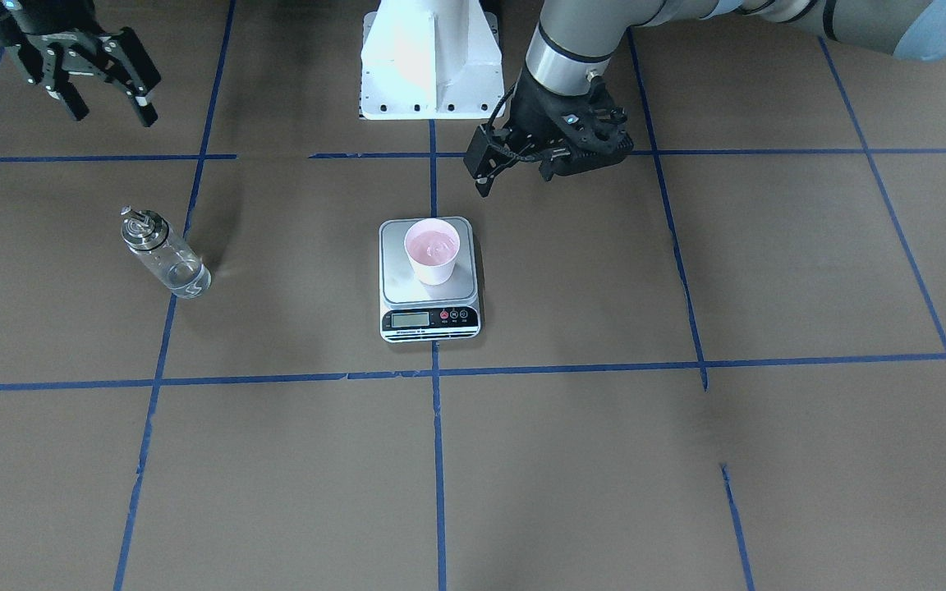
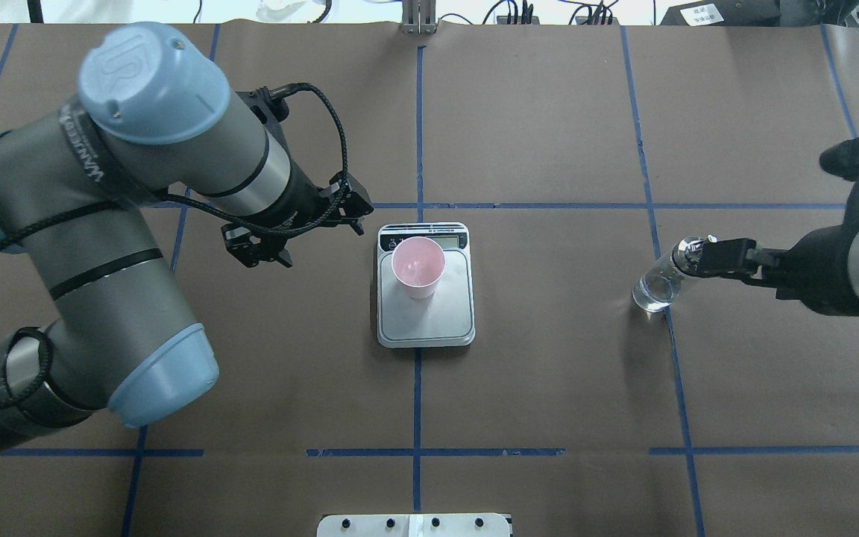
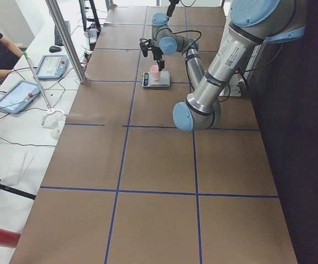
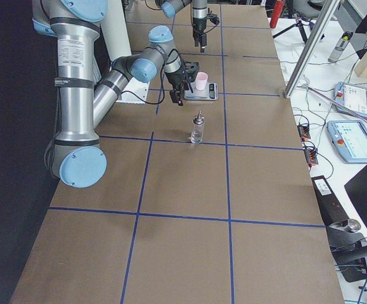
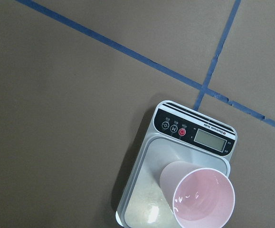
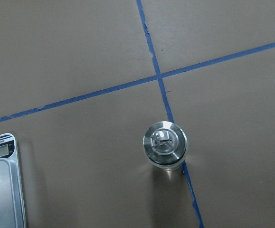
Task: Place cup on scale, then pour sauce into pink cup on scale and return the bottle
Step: 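Withdraw the left arm while the right gripper grasps the glass bottle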
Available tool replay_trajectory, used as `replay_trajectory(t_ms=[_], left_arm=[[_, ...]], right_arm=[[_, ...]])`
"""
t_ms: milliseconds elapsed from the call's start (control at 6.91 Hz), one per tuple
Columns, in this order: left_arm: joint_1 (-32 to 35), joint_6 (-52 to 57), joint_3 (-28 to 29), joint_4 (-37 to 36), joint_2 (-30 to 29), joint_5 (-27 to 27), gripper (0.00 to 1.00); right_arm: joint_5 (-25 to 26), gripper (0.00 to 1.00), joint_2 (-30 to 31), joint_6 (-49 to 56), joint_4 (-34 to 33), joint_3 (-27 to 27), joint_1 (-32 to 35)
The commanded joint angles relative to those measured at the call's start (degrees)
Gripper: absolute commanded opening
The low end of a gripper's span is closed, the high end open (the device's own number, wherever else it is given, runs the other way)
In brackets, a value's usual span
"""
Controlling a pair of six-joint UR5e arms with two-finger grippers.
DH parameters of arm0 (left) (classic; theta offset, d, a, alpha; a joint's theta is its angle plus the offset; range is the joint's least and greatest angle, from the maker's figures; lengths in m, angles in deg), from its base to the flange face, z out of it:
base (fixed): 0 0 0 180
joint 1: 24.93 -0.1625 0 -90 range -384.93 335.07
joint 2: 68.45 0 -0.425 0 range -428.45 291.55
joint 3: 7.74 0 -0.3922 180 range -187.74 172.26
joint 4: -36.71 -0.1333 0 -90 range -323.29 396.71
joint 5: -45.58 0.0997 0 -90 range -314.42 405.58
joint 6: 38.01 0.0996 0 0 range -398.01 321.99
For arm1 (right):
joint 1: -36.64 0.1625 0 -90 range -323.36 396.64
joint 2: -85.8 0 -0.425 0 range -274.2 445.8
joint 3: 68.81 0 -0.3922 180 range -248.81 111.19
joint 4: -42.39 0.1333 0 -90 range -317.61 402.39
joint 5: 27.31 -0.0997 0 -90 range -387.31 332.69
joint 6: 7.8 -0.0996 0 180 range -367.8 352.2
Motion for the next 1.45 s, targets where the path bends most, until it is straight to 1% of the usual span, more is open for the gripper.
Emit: replay_trajectory(t_ms=[0,145,290,434,579,724,869,1013,1158,1303], left_arm=[[1.2,5.4,-3.8,-2.3,3.0,-0.1,1.00],[1.3,5.7,-3.9,-2.2,3.7,-0.1,1.00],[1.5,7.7,-4.3,-2.2,4.3,-0.1,1.00],[1.5,9.9,-5.4,-2.0,6.5,-0.1,1.00],[1.9,13.3,-7.0,-2.0,8.3,0.1,1.00],[3.4,19.4,-9.3,-2.1,11.9,0.0,1.00],[4.3,23.4,-11.4,-2.1,15.5,0.2,1.00],[6.7,28.7,-12.0,-2.1,18.4,0.3,1.00],[9.9,36.2,-12.2,-2.1,21.6,0.4,1.00],[13.7,43.4,-12.2,-2.0,24.8,0.4,1.00]], right_arm=[[12.6,1.00,3.9,-2.7,6.2,-0.2,-10.6],[20.9,1.00,12.3,-2.7,15.2,0.1,-16.2],[29.9,1.00,17.0,-2.7,22.7,1.7,-21.2],[32.8,1.00,17.1,-2.8,25.8,5.3,-22.6],[36.9,1.00,17.2,-2.5,32.9,9.8,-23.8],[39.5,1.00,17.6,-2.7,38.5,12.9,-24.3],[46.9,1.00,17.9,-2.5,39.0,15.4,-26.3],[50.4,1.00,17.7,-2.0,39.2,18.3,-28.3],[52.4,1.00,17.7,-1.9,39.2,18.7,-29.2],[57.4,1.00,17.4,-2.0,39.2,21.4,-30.3]])
